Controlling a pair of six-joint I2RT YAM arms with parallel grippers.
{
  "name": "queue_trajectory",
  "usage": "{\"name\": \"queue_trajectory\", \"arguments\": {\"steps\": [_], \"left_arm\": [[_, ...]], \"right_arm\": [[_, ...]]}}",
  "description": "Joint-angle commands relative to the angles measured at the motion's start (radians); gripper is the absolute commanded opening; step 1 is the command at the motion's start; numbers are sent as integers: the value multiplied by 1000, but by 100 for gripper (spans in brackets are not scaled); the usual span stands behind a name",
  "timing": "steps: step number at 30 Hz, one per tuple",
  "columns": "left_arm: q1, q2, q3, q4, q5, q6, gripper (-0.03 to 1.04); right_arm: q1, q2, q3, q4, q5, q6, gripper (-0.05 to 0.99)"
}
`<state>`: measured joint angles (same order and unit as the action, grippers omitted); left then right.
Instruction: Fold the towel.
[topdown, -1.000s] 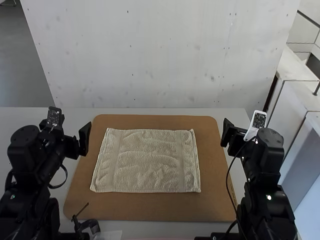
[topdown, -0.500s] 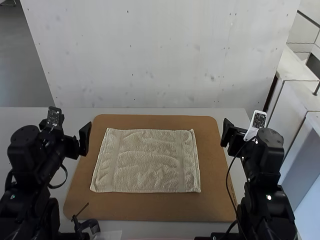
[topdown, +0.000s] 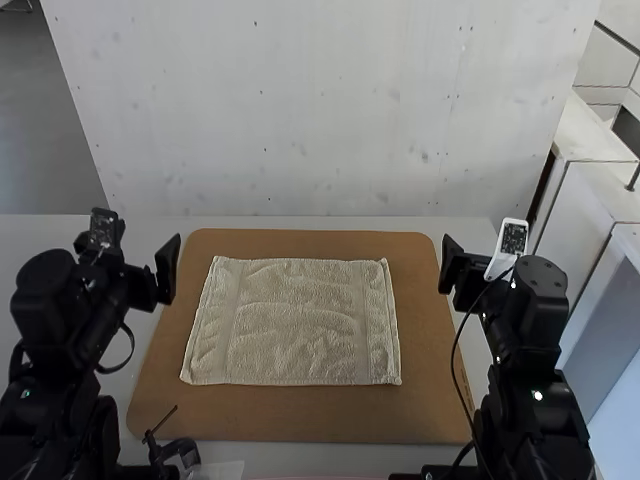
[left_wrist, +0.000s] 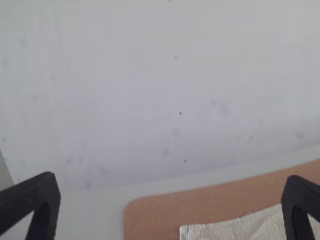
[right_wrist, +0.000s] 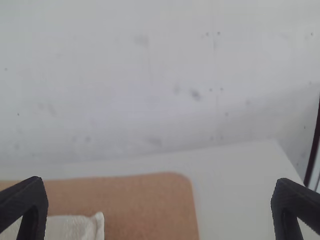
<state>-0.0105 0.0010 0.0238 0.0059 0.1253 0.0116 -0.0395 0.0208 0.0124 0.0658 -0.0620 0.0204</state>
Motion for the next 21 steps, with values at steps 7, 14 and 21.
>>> {"name": "queue_trajectory", "arguments": {"steps": [7,14,21], "left_arm": [[7,1,-4,313,-101,71,97],[6,128,67,474,-118,59,91],[1,726,341,376,-75,100,93]], "right_arm": [[12,-18,20,282,-18,-129,97],[21,272,230,239,-42,-80,96],[16,768,505,109,-65,-51,96]]}}
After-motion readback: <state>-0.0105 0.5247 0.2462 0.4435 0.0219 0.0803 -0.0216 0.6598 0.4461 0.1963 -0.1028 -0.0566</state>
